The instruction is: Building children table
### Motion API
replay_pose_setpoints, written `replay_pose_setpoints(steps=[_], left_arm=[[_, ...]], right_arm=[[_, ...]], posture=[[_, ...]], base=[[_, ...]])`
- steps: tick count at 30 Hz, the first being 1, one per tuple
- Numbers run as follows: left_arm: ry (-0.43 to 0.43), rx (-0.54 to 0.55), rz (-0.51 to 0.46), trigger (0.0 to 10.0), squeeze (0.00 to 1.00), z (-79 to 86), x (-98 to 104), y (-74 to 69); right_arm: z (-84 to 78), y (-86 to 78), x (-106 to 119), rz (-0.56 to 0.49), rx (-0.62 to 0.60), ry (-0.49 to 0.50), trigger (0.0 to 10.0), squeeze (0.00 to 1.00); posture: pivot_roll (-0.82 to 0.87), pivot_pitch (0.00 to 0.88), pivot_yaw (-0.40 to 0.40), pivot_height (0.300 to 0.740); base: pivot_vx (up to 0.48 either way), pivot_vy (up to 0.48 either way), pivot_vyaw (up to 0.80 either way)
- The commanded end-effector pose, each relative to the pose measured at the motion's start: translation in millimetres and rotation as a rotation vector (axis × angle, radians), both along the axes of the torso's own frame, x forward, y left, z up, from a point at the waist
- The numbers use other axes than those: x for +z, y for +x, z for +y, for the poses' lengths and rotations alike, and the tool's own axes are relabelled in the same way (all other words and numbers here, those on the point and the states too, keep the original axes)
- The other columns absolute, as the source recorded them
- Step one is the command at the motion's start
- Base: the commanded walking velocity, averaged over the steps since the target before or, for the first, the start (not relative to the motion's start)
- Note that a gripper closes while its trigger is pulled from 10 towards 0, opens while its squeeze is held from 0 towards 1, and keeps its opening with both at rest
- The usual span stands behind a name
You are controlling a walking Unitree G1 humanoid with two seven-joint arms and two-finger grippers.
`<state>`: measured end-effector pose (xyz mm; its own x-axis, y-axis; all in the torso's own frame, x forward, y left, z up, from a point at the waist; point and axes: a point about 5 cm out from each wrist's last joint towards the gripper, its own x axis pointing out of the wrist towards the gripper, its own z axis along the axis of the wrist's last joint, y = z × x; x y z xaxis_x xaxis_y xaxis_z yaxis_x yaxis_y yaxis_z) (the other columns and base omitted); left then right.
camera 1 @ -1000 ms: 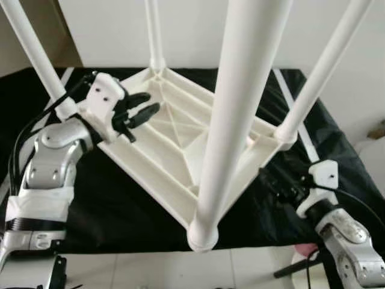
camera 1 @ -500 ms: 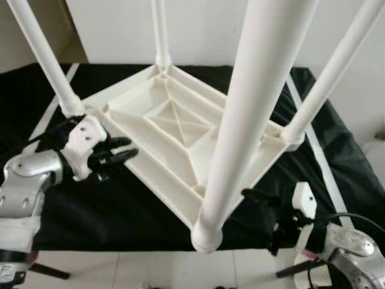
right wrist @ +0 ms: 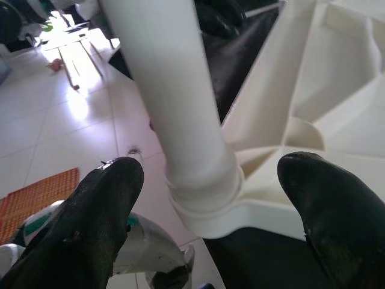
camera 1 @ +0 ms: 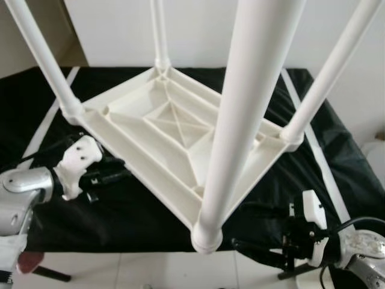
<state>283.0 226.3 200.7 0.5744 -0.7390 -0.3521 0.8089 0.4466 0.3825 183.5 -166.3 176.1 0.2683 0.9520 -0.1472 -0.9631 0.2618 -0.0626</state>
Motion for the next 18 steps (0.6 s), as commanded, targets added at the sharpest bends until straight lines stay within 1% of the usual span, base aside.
replay_pose_setpoints(steps=[1,2,3,4,5,6,7,8,9,10,11,12,14,15,16,18], left_arm=[[0.009,-0.022,0.027,10.0,0.00,-2.2,-3,-3.8],[0.009,-0.022,0.027,10.0,0.00,-2.2,-3,-3.8],[0.010,-0.024,0.038,10.0,0.00,-2.6,-5,-5.1],[0.010,-0.024,0.038,10.0,0.00,-2.6,-5,-5.1],[0.013,-0.027,0.043,10.0,0.00,-2.5,-7,-5.5],[0.013,-0.027,0.043,10.0,0.00,-2.5,-7,-5.5],[0.014,-0.029,0.045,10.0,0.00,-2.7,-7,-5.3],[0.014,-0.029,0.045,10.0,0.00,-2.7,-7,-5.3],[0.016,-0.030,0.045,10.0,0.00,-3.2,-8,-4.8],[0.016,-0.030,0.045,10.0,0.00,-3.2,-8,-4.8],[0.017,-0.031,0.044,10.0,0.00,-3.8,-8,-4.4],[0.017,-0.031,0.044,10.0,0.00,-3.8,-8,-4.4],[0.015,-0.029,0.043,10.0,0.00,-4.0,-9,-5.0],[0.015,-0.029,0.043,10.0,0.00,-4.0,-9,-5.0],[0.014,-0.026,0.042,10.0,0.00,-3.9,-9,-6.1],[0.011,-0.026,0.046,10.0,0.00,-4.2,-9,-8.9]], right_arm=[[8.6,-3.0,0,0.004,0.053,0.010,10.0,0.00],[8.6,-3.0,0,0.004,0.053,0.010,10.0,0.00],[14.9,-2.4,-1,0.000,0.079,0.015,10.0,0.00],[14.9,-2.4,-1,0.000,0.079,0.015,10.0,0.00],[22.4,-0.5,-3,-0.014,0.109,0.010,10.0,0.00],[22.4,-0.5,-3,-0.014,0.109,0.010,10.0,0.00],[29.8,2.8,-5,-0.035,0.129,0.008,10.0,0.00],[29.8,2.8,-5,-0.035,0.129,0.008,10.0,0.00],[35.8,7.8,-7,-0.061,0.128,0.016,10.0,0.00],[35.8,7.8,-7,-0.061,0.128,0.016,10.0,0.00],[41.2,14.2,-9,-0.077,0.109,0.026,10.0,0.00],[41.2,14.2,-9,-0.077,0.109,0.026,10.0,0.00],[48.6,25.1,-12,-0.102,0.047,0.059,10.0,0.00],[48.6,25.1,-12,-0.102,0.047,0.059,10.0,0.00],[52.5,30.0,-13,-0.117,0.007,0.081,10.0,0.00],[58.5,34.7,-14,-0.139,-0.049,0.113,10.0,0.00]], posture=[[-0.08,0.139,0.046,0.740],[-0.08,0.139,0.046,0.740],[-0.08,0.138,0.050,0.740],[-0.08,0.138,0.050,0.740],[-0.08,0.136,0.052,0.740],[-0.08,0.136,0.052,0.740],[-0.08,0.136,0.053,0.740],[-0.08,0.136,0.053,0.740],[-0.08,0.137,0.047,0.740],[-0.08,0.137,0.047,0.740],[-0.07,0.136,0.041,0.740],[-0.07,0.136,0.041,0.740],[-0.06,0.136,0.037,0.740],[-0.06,0.136,0.037,0.740],[-0.06,0.136,0.036,0.740],[-0.05,0.133,0.035,0.740]], base=[[0.000,0.000,0.00],[0.000,0.000,0.00],[0.000,0.000,0.00],[0.000,0.000,0.00],[0.000,0.000,0.00],[0.000,0.000,0.00],[0.000,0.000,0.00],[0.000,0.000,0.00],[0.000,0.000,0.00],[0.000,0.000,0.00],[0.000,0.000,0.00],[0.000,0.000,0.00],[0.000,0.000,0.00],[0.000,0.000,0.00],[0.000,0.000,0.00],[0.000,0.000,0.00]])
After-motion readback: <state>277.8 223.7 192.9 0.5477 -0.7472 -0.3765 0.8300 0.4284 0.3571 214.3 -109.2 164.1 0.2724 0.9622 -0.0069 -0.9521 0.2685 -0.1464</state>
